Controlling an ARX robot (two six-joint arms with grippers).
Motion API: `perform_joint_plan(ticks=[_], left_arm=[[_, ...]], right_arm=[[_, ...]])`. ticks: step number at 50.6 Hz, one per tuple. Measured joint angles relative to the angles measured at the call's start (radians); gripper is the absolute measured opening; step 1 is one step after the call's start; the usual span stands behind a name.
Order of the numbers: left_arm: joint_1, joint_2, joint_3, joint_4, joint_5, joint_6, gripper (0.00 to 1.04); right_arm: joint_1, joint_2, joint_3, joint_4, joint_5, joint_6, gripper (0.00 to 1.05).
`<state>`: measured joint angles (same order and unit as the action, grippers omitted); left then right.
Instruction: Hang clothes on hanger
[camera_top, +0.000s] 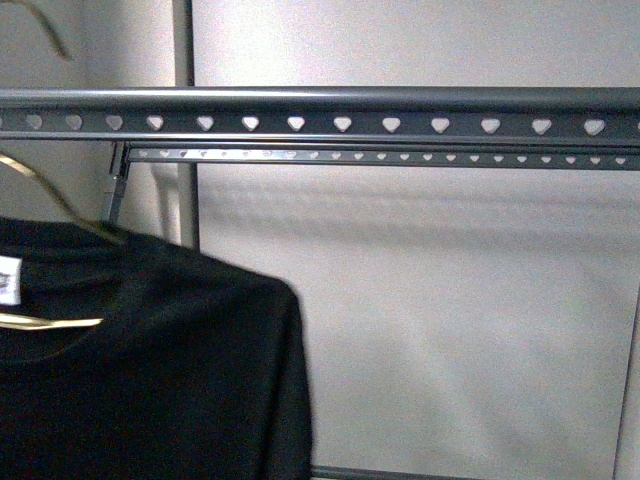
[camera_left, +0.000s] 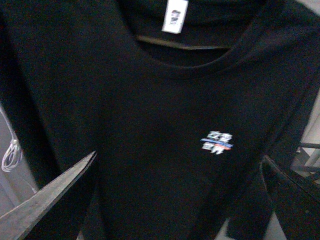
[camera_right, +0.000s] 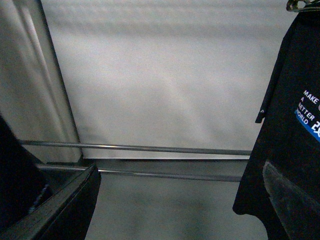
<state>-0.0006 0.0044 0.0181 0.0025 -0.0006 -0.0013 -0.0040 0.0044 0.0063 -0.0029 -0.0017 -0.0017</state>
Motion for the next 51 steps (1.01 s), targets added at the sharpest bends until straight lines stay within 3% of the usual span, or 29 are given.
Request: perform_joint_plan(ticks=[21, 24, 33, 42, 51], left_arm=[[0.0, 0.0, 0.0, 0.0, 0.001, 0.0, 0.98], [0.013, 0.051, 0.031, -0.08, 0.091, 0.001, 0.98], [-0.164, 0.523, 0.248, 0.091, -0.24, -0.243, 0.98], [-0.24, 1.012, 0.571, 0.218, -0.528, -0.552, 0.98], [-0.216, 1.28, 0.772, 0.098, -0.601, -0.722, 0.98]], right_arm=[[0.0, 0.0, 0.0, 0.0, 0.0, 0.0, 0.97], [0.0, 0.0, 0.0, 0.0, 0.0, 0.0, 0.97], [0.0, 0.0, 0.0, 0.0, 0.0, 0.0, 0.97], [0.0, 0.0, 0.0, 0.0, 0.0, 0.0, 0.97], [0.0, 0.0, 0.0, 0.0, 0.0, 0.0, 0.97]])
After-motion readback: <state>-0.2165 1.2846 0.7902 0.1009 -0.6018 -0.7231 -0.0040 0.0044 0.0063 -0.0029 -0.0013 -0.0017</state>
